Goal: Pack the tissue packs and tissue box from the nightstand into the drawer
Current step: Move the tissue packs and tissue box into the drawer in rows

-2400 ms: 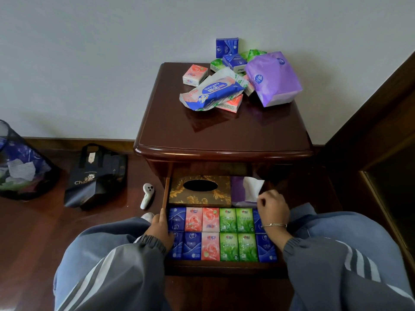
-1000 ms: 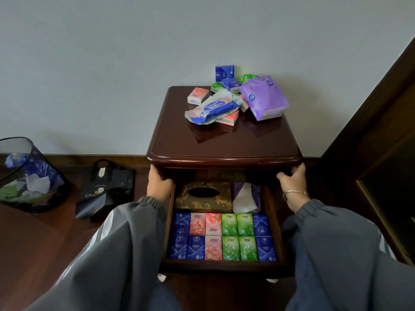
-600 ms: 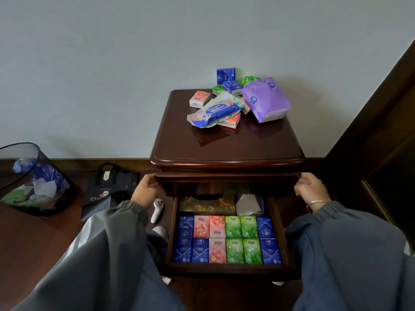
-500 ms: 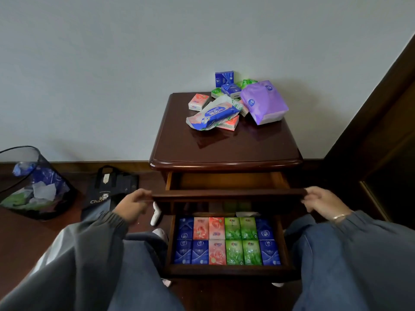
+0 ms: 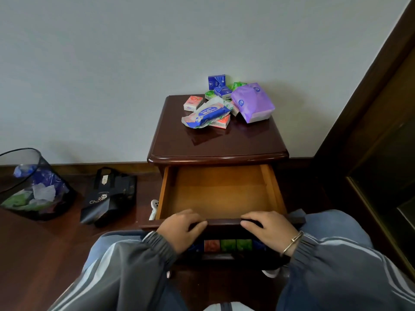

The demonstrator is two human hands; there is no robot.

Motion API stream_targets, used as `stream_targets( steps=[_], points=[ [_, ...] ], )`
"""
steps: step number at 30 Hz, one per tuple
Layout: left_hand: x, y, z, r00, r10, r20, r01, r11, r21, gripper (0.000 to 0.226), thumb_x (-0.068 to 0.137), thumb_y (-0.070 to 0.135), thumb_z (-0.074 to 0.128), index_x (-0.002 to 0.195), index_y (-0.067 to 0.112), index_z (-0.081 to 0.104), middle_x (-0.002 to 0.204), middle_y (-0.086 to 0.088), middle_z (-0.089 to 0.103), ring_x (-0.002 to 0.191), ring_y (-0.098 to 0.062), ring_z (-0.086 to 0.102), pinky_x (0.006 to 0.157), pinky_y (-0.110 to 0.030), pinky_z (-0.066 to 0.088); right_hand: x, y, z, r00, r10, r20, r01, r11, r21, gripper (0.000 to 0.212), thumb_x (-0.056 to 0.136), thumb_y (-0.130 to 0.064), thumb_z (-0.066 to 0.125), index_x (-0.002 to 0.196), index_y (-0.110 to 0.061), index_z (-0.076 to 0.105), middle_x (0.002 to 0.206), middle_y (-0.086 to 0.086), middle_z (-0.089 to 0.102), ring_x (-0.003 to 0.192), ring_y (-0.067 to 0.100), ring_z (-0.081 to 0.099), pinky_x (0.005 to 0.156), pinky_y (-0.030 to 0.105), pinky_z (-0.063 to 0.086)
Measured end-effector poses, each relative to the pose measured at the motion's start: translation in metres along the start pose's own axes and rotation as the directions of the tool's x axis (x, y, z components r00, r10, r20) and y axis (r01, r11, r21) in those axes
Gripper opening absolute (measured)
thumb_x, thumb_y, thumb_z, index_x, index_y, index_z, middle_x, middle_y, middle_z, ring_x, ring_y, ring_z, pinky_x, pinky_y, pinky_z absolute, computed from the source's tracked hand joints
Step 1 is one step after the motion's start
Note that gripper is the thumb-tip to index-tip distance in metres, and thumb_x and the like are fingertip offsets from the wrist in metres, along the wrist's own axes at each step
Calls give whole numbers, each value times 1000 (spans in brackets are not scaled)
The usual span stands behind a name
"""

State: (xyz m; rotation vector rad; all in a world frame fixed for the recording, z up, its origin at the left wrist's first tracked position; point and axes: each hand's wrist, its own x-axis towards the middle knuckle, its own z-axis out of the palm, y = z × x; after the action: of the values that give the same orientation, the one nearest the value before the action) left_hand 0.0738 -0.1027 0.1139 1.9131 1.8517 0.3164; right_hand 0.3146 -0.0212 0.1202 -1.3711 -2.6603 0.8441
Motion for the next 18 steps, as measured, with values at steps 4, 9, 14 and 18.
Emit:
stream_targets(
  steps=[4, 9, 14, 18],
  points=[
    [-13, 0, -7, 986, -71, 153, 74, 997, -14, 38, 96, 48, 45, 98, 20, 71, 93, 4, 69, 85, -11, 62, 80, -30, 51, -7, 6, -6, 978, -26, 206, 26, 1000, 5, 40, 92, -53, 42, 95, -26, 70, 94, -9, 71, 92, 9, 63, 81, 25, 45],
    [-13, -9, -18, 943, -67, 327, 107, 989, -105, 27, 97, 41, 50, 118, 31, 63, 105, 20, 61, 96, 4, 56, 81, -11, 41, -6, 17, -14, 935, -95, 342, 59, 992, 115, 38, 93, -47, 47, 115, -23, 67, 119, -10, 67, 108, -1, 58, 95, 17, 43],
    [9, -12, -21, 955, -94, 283, 149, 973, -179, 29, 97, 36, 51, 124, 30, 58, 111, 15, 63, 91, 9, 55, 69, -1, 41, 19, 13, -31, 944, -104, 313, 75, 992, 105, 31, 91, -42, 53, 117, -28, 65, 119, -17, 64, 110, -4, 55, 93, 11, 40],
    [34, -21, -39, 979, -134, 151, 164, 965, -205, 30, 97, 29, 51, 127, 28, 53, 116, 14, 58, 103, -1, 55, 85, -13, 45, 52, 19, -63, 999, -50, 12, 47, 983, 179, 20, 89, -29, 60, 107, -27, 69, 105, -13, 68, 97, -2, 59, 86, 11, 44]
  ],
)
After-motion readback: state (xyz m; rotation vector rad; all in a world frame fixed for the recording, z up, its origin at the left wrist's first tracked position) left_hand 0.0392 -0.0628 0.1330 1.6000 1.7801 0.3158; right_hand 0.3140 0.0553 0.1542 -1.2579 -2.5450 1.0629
